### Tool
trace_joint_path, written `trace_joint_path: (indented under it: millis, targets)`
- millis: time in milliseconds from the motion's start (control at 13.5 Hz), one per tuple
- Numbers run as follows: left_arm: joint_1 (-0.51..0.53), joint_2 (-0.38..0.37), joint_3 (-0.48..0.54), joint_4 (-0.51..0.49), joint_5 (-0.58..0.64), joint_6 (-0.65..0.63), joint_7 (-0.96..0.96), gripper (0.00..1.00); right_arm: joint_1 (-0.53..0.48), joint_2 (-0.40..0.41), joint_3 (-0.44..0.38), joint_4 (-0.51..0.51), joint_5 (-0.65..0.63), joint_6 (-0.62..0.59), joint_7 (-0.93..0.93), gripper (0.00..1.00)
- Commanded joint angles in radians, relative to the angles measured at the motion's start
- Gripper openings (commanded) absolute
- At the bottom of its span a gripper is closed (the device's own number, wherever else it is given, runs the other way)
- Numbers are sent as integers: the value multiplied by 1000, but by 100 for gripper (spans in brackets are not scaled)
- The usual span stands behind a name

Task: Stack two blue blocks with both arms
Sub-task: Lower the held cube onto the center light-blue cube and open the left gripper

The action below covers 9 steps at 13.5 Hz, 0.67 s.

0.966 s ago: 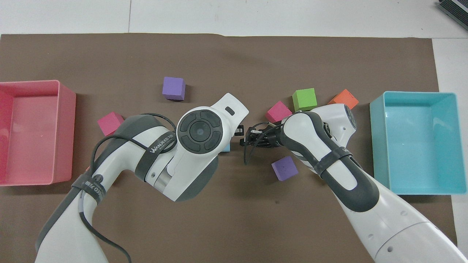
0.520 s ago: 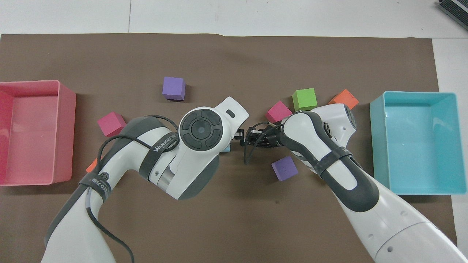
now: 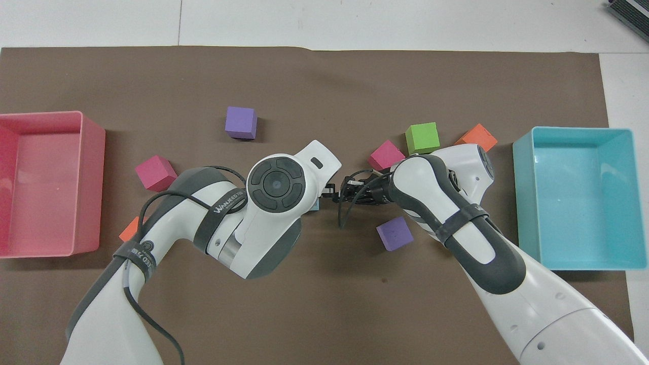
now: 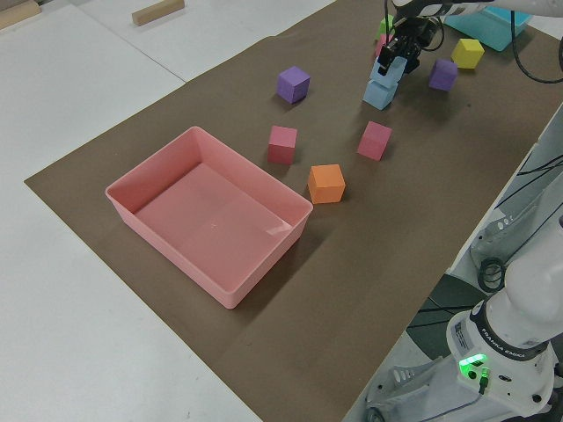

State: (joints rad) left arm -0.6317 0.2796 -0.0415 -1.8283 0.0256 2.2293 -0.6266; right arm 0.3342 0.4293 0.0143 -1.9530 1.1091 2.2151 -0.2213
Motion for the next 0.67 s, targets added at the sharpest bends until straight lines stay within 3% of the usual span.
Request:
trace_joint_path:
  millis: [0, 595]
  targets:
    - [13, -17, -5, -35, -23, 33, 27, 0, -14, -12, 6, -18, 40, -15, -53, 0]
    - [13, -20, -6, -49, -23, 59, 33, 0, -14, -12, 4, -18, 40, -14, -53, 0]
